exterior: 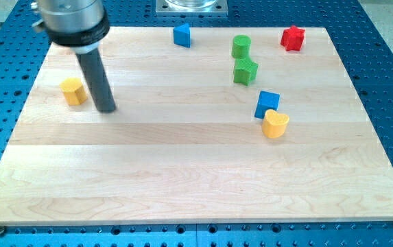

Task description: Push the yellow hexagon diagonal to the green circle

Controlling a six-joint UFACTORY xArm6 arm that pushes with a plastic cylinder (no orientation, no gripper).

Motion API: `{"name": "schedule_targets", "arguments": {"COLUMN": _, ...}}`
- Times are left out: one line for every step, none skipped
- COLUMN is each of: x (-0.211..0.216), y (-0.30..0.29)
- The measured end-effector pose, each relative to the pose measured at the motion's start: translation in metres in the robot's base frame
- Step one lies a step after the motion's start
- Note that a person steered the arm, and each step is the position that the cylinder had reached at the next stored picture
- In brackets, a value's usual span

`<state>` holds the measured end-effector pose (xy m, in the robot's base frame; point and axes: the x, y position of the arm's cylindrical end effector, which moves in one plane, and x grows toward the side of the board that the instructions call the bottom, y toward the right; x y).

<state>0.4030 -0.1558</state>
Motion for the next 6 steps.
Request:
{"name": "schedule_targets", "arguments": {"x": -0.02, "y": -0.046}}
{"name": "schedule_targets", "arguments": {"x": -0.011, "y": -0.068}}
{"name": "schedule_targets", "arguments": {"x": -0.011, "y": -0.066}}
{"name": "schedule_targets", "arguments": {"x": 0.0, "y": -0.043}}
{"name": "schedule_targets", "arguments": {"x": 0.052, "y": 0.027}}
{"name": "schedule_targets", "arguments": {"x": 0.105, "y": 0.036}}
